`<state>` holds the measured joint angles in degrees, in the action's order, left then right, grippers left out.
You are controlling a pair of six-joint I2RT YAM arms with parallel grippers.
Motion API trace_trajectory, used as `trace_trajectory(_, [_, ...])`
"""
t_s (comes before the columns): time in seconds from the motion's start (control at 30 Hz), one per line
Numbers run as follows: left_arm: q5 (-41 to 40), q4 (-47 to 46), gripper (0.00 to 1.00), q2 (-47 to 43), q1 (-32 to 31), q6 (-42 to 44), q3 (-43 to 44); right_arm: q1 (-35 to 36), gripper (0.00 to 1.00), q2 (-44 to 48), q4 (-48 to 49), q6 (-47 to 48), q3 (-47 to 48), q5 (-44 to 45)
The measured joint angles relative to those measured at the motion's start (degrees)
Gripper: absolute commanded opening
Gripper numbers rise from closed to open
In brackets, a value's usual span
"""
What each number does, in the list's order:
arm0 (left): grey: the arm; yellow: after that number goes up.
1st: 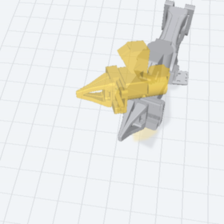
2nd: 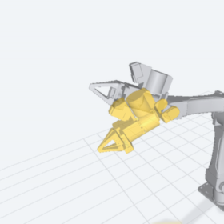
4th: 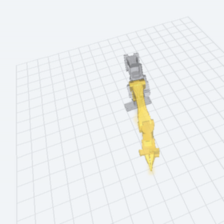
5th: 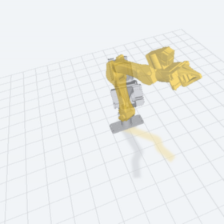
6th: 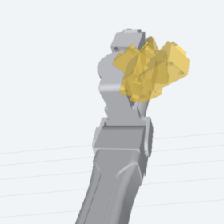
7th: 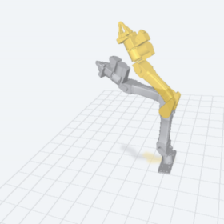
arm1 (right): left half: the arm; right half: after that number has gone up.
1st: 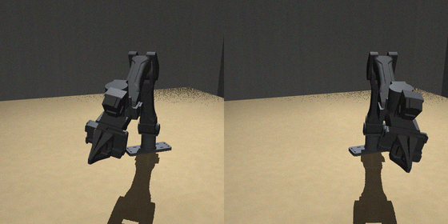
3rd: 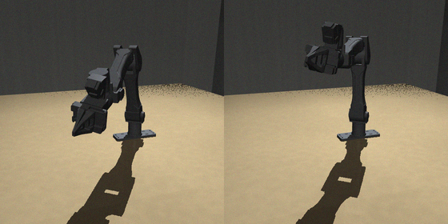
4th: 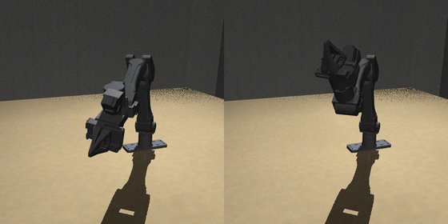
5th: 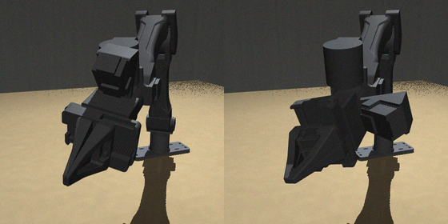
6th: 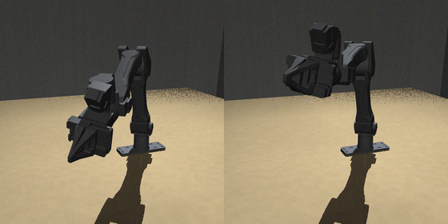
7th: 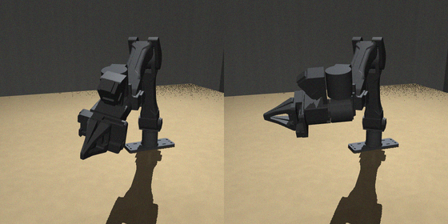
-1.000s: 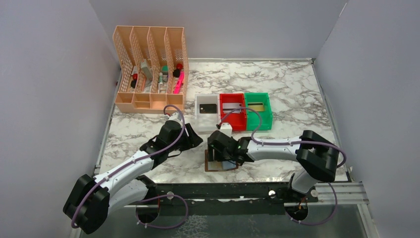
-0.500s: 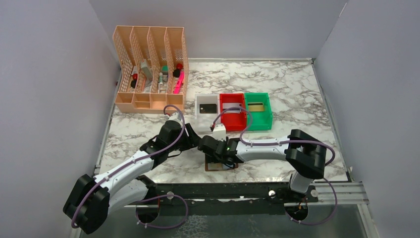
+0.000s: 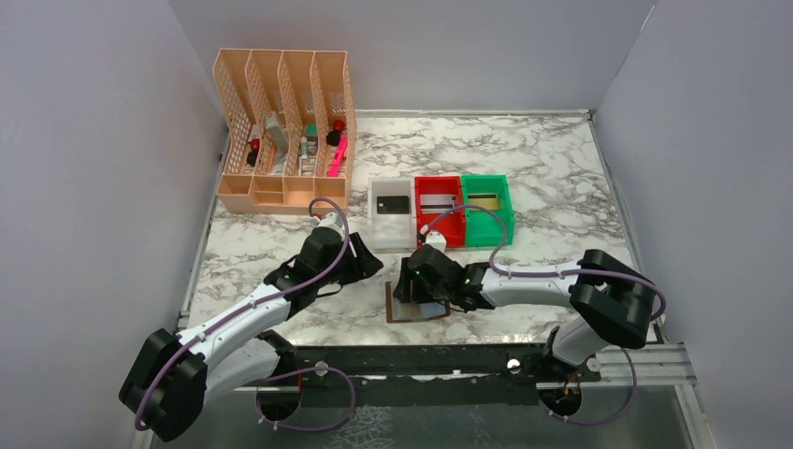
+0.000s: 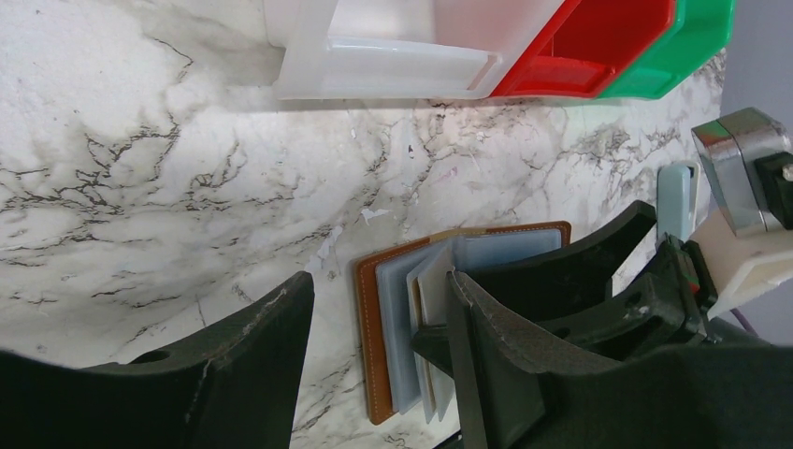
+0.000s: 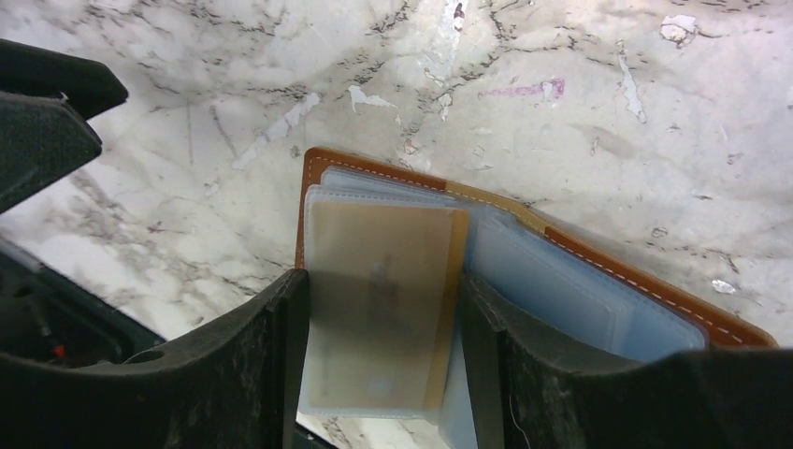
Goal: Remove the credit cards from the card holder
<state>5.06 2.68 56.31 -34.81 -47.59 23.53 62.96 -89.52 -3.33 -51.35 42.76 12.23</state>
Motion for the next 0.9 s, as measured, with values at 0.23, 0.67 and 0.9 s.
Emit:
trace_trajectory(0.23, [0.39, -0.13, 0.57, 0.02, 0.0, 0.09, 0.0, -3.48, 0.61, 1.07, 6.86, -0.59, -3.54, -7.45])
trace_trajectory(0.67, [3.69, -1.62, 0.58, 2.4, 0.2, 0.61, 0.02, -4.76, 0.64, 1.09, 11.04, -1.62, -5.4, -10.84])
trace_trajectory(0.9, [5.92, -3.26, 0.57, 3.65, 0.2, 1.09, 0.17, -5.29, 0.64, 1.66, 13.31, -2.27, -6.97, -11.63])
